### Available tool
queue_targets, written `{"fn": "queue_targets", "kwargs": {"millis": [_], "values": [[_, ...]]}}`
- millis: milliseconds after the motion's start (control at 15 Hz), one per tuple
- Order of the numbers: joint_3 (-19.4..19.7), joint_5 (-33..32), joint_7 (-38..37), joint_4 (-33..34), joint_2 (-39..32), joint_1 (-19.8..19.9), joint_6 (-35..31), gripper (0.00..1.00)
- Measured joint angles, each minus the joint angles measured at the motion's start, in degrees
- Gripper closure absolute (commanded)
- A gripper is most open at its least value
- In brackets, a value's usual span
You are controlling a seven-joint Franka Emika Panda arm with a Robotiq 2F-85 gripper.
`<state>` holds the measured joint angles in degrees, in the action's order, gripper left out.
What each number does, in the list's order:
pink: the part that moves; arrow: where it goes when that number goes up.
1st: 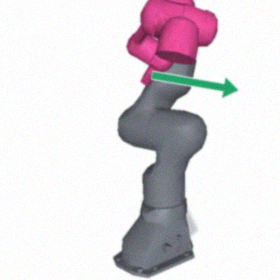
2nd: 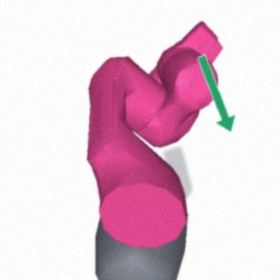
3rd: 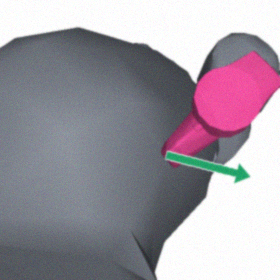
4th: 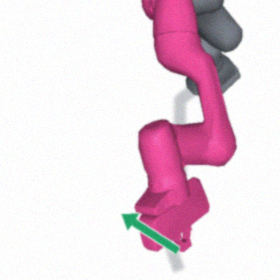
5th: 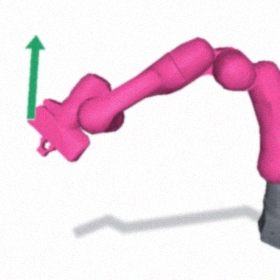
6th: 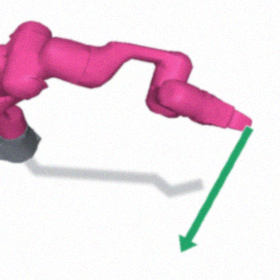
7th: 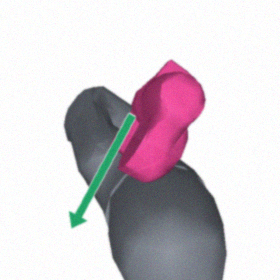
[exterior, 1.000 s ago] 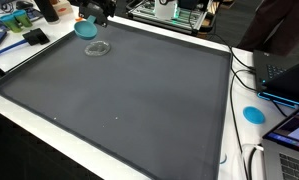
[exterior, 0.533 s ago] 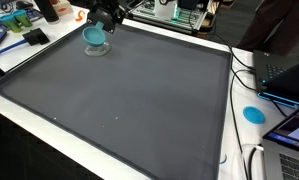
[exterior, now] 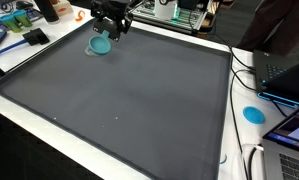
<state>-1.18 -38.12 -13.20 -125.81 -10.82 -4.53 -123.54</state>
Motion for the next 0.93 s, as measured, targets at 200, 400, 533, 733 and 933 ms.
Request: {"fn": "queue_targets", "kwargs": {"millis": [200,400,533,733,933], "values": [[0.0,0.0,-0.5,1.2,-1.5,-0.3,0.1,0.72],[0.1,0.0,-0.8,2.6,-2.8,-0.3,0.1,0.72],[0.2,0.0,-0.9,3.7,-3.5,-0.3,0.1,0.72],[0.4,0.0,-1.0,5.3,-4.5,-0.3,0.1,0.72],[0.8,0.2,-1.0,7.2,-5.6,-0.2,0.1,0.72]]}}
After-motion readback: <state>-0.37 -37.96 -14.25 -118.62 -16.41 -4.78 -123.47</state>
